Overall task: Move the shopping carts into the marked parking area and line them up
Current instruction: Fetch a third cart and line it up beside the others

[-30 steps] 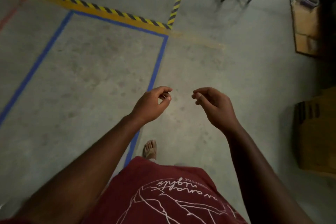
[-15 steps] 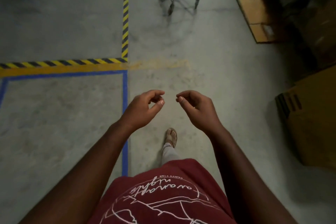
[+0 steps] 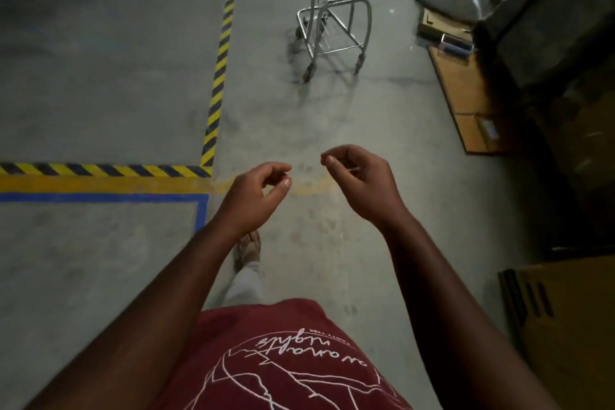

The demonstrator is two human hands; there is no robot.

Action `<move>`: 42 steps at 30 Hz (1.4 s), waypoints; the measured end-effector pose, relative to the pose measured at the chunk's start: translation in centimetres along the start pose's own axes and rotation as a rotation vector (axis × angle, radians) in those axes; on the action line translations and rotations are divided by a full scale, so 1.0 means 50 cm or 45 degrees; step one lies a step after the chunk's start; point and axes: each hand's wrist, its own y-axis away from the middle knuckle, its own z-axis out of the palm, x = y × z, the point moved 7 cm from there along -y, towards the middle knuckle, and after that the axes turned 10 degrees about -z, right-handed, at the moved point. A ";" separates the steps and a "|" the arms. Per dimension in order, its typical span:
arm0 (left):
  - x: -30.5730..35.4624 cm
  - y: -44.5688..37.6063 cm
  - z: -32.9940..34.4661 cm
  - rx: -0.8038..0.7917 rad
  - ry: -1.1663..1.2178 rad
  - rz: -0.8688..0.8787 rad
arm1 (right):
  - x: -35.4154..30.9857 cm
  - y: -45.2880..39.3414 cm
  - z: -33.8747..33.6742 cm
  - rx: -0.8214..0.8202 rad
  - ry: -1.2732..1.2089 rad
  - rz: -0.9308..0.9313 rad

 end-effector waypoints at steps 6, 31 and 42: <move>0.058 -0.388 -0.015 -0.044 0.032 0.026 | 0.103 -0.316 -0.005 0.040 0.039 0.096; 0.472 -1.569 0.245 -0.148 -0.055 0.116 | 0.605 -1.416 -0.373 0.200 -0.205 0.217; 0.616 -1.988 0.383 -0.273 0.042 0.176 | 0.793 -1.769 -0.512 0.187 -0.151 0.232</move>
